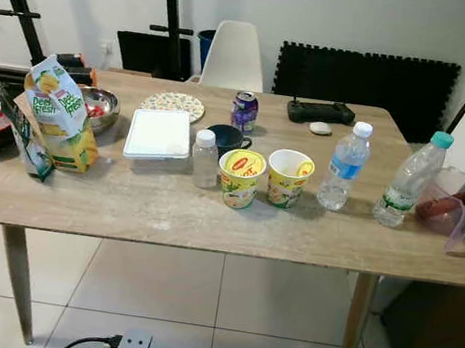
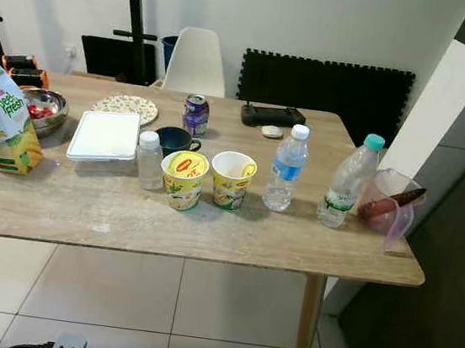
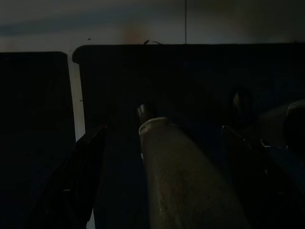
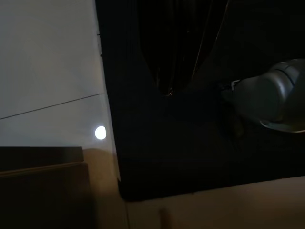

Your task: Restocking fridge

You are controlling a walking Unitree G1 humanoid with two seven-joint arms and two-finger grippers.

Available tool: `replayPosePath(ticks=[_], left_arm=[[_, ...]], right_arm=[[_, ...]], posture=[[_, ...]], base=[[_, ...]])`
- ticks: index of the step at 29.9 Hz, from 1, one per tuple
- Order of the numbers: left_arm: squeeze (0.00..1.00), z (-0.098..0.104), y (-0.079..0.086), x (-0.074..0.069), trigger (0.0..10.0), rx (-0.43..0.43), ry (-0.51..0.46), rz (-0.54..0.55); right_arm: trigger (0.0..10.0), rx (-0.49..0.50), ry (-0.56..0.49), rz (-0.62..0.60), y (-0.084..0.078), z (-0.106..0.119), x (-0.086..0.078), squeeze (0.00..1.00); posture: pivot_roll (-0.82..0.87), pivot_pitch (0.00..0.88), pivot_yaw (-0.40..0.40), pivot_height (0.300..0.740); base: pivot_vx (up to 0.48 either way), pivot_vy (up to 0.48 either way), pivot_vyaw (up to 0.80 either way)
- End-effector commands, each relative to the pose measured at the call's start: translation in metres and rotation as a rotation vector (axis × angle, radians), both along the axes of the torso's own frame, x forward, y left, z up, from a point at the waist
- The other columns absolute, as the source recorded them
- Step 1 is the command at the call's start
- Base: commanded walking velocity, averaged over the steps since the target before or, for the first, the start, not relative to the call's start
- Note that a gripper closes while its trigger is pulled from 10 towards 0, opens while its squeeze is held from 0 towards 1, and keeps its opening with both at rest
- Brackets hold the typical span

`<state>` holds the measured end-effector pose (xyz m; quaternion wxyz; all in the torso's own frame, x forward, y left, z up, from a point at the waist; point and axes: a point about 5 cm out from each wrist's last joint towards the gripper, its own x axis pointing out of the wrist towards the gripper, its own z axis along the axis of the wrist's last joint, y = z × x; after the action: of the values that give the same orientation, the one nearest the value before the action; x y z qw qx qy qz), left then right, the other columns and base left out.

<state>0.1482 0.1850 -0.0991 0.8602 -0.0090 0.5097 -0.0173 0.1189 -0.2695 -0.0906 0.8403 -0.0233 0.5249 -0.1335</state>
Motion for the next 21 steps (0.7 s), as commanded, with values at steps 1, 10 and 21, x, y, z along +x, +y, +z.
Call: replayPosePath(ticks=[1,10,21], left_arm=[[0.00,0.000,0.005,-0.002,10.0,0.015,0.007,0.004],[0.00,0.000,0.007,-0.002,10.0,0.021,0.005,0.022],[0.00,0.000,0.008,-0.002,10.0,0.019,0.002,0.047]], right_arm=[[10.0,0.028,-0.042,-0.031,0.001,0.002,0.006,0.00],[10.0,0.312,-0.294,0.025,0.028,0.021,0.065,0.00],[10.0,0.381,-0.377,0.066,0.028,0.034,0.085,1.00]], posture=[[-0.08,0.000,-0.033,0.740],[-0.08,0.000,-0.029,0.740],[-0.07,0.000,-0.033,0.740]], base=[[0.000,0.000,0.00],[0.000,0.000,0.00],[0.000,0.000,0.00]])
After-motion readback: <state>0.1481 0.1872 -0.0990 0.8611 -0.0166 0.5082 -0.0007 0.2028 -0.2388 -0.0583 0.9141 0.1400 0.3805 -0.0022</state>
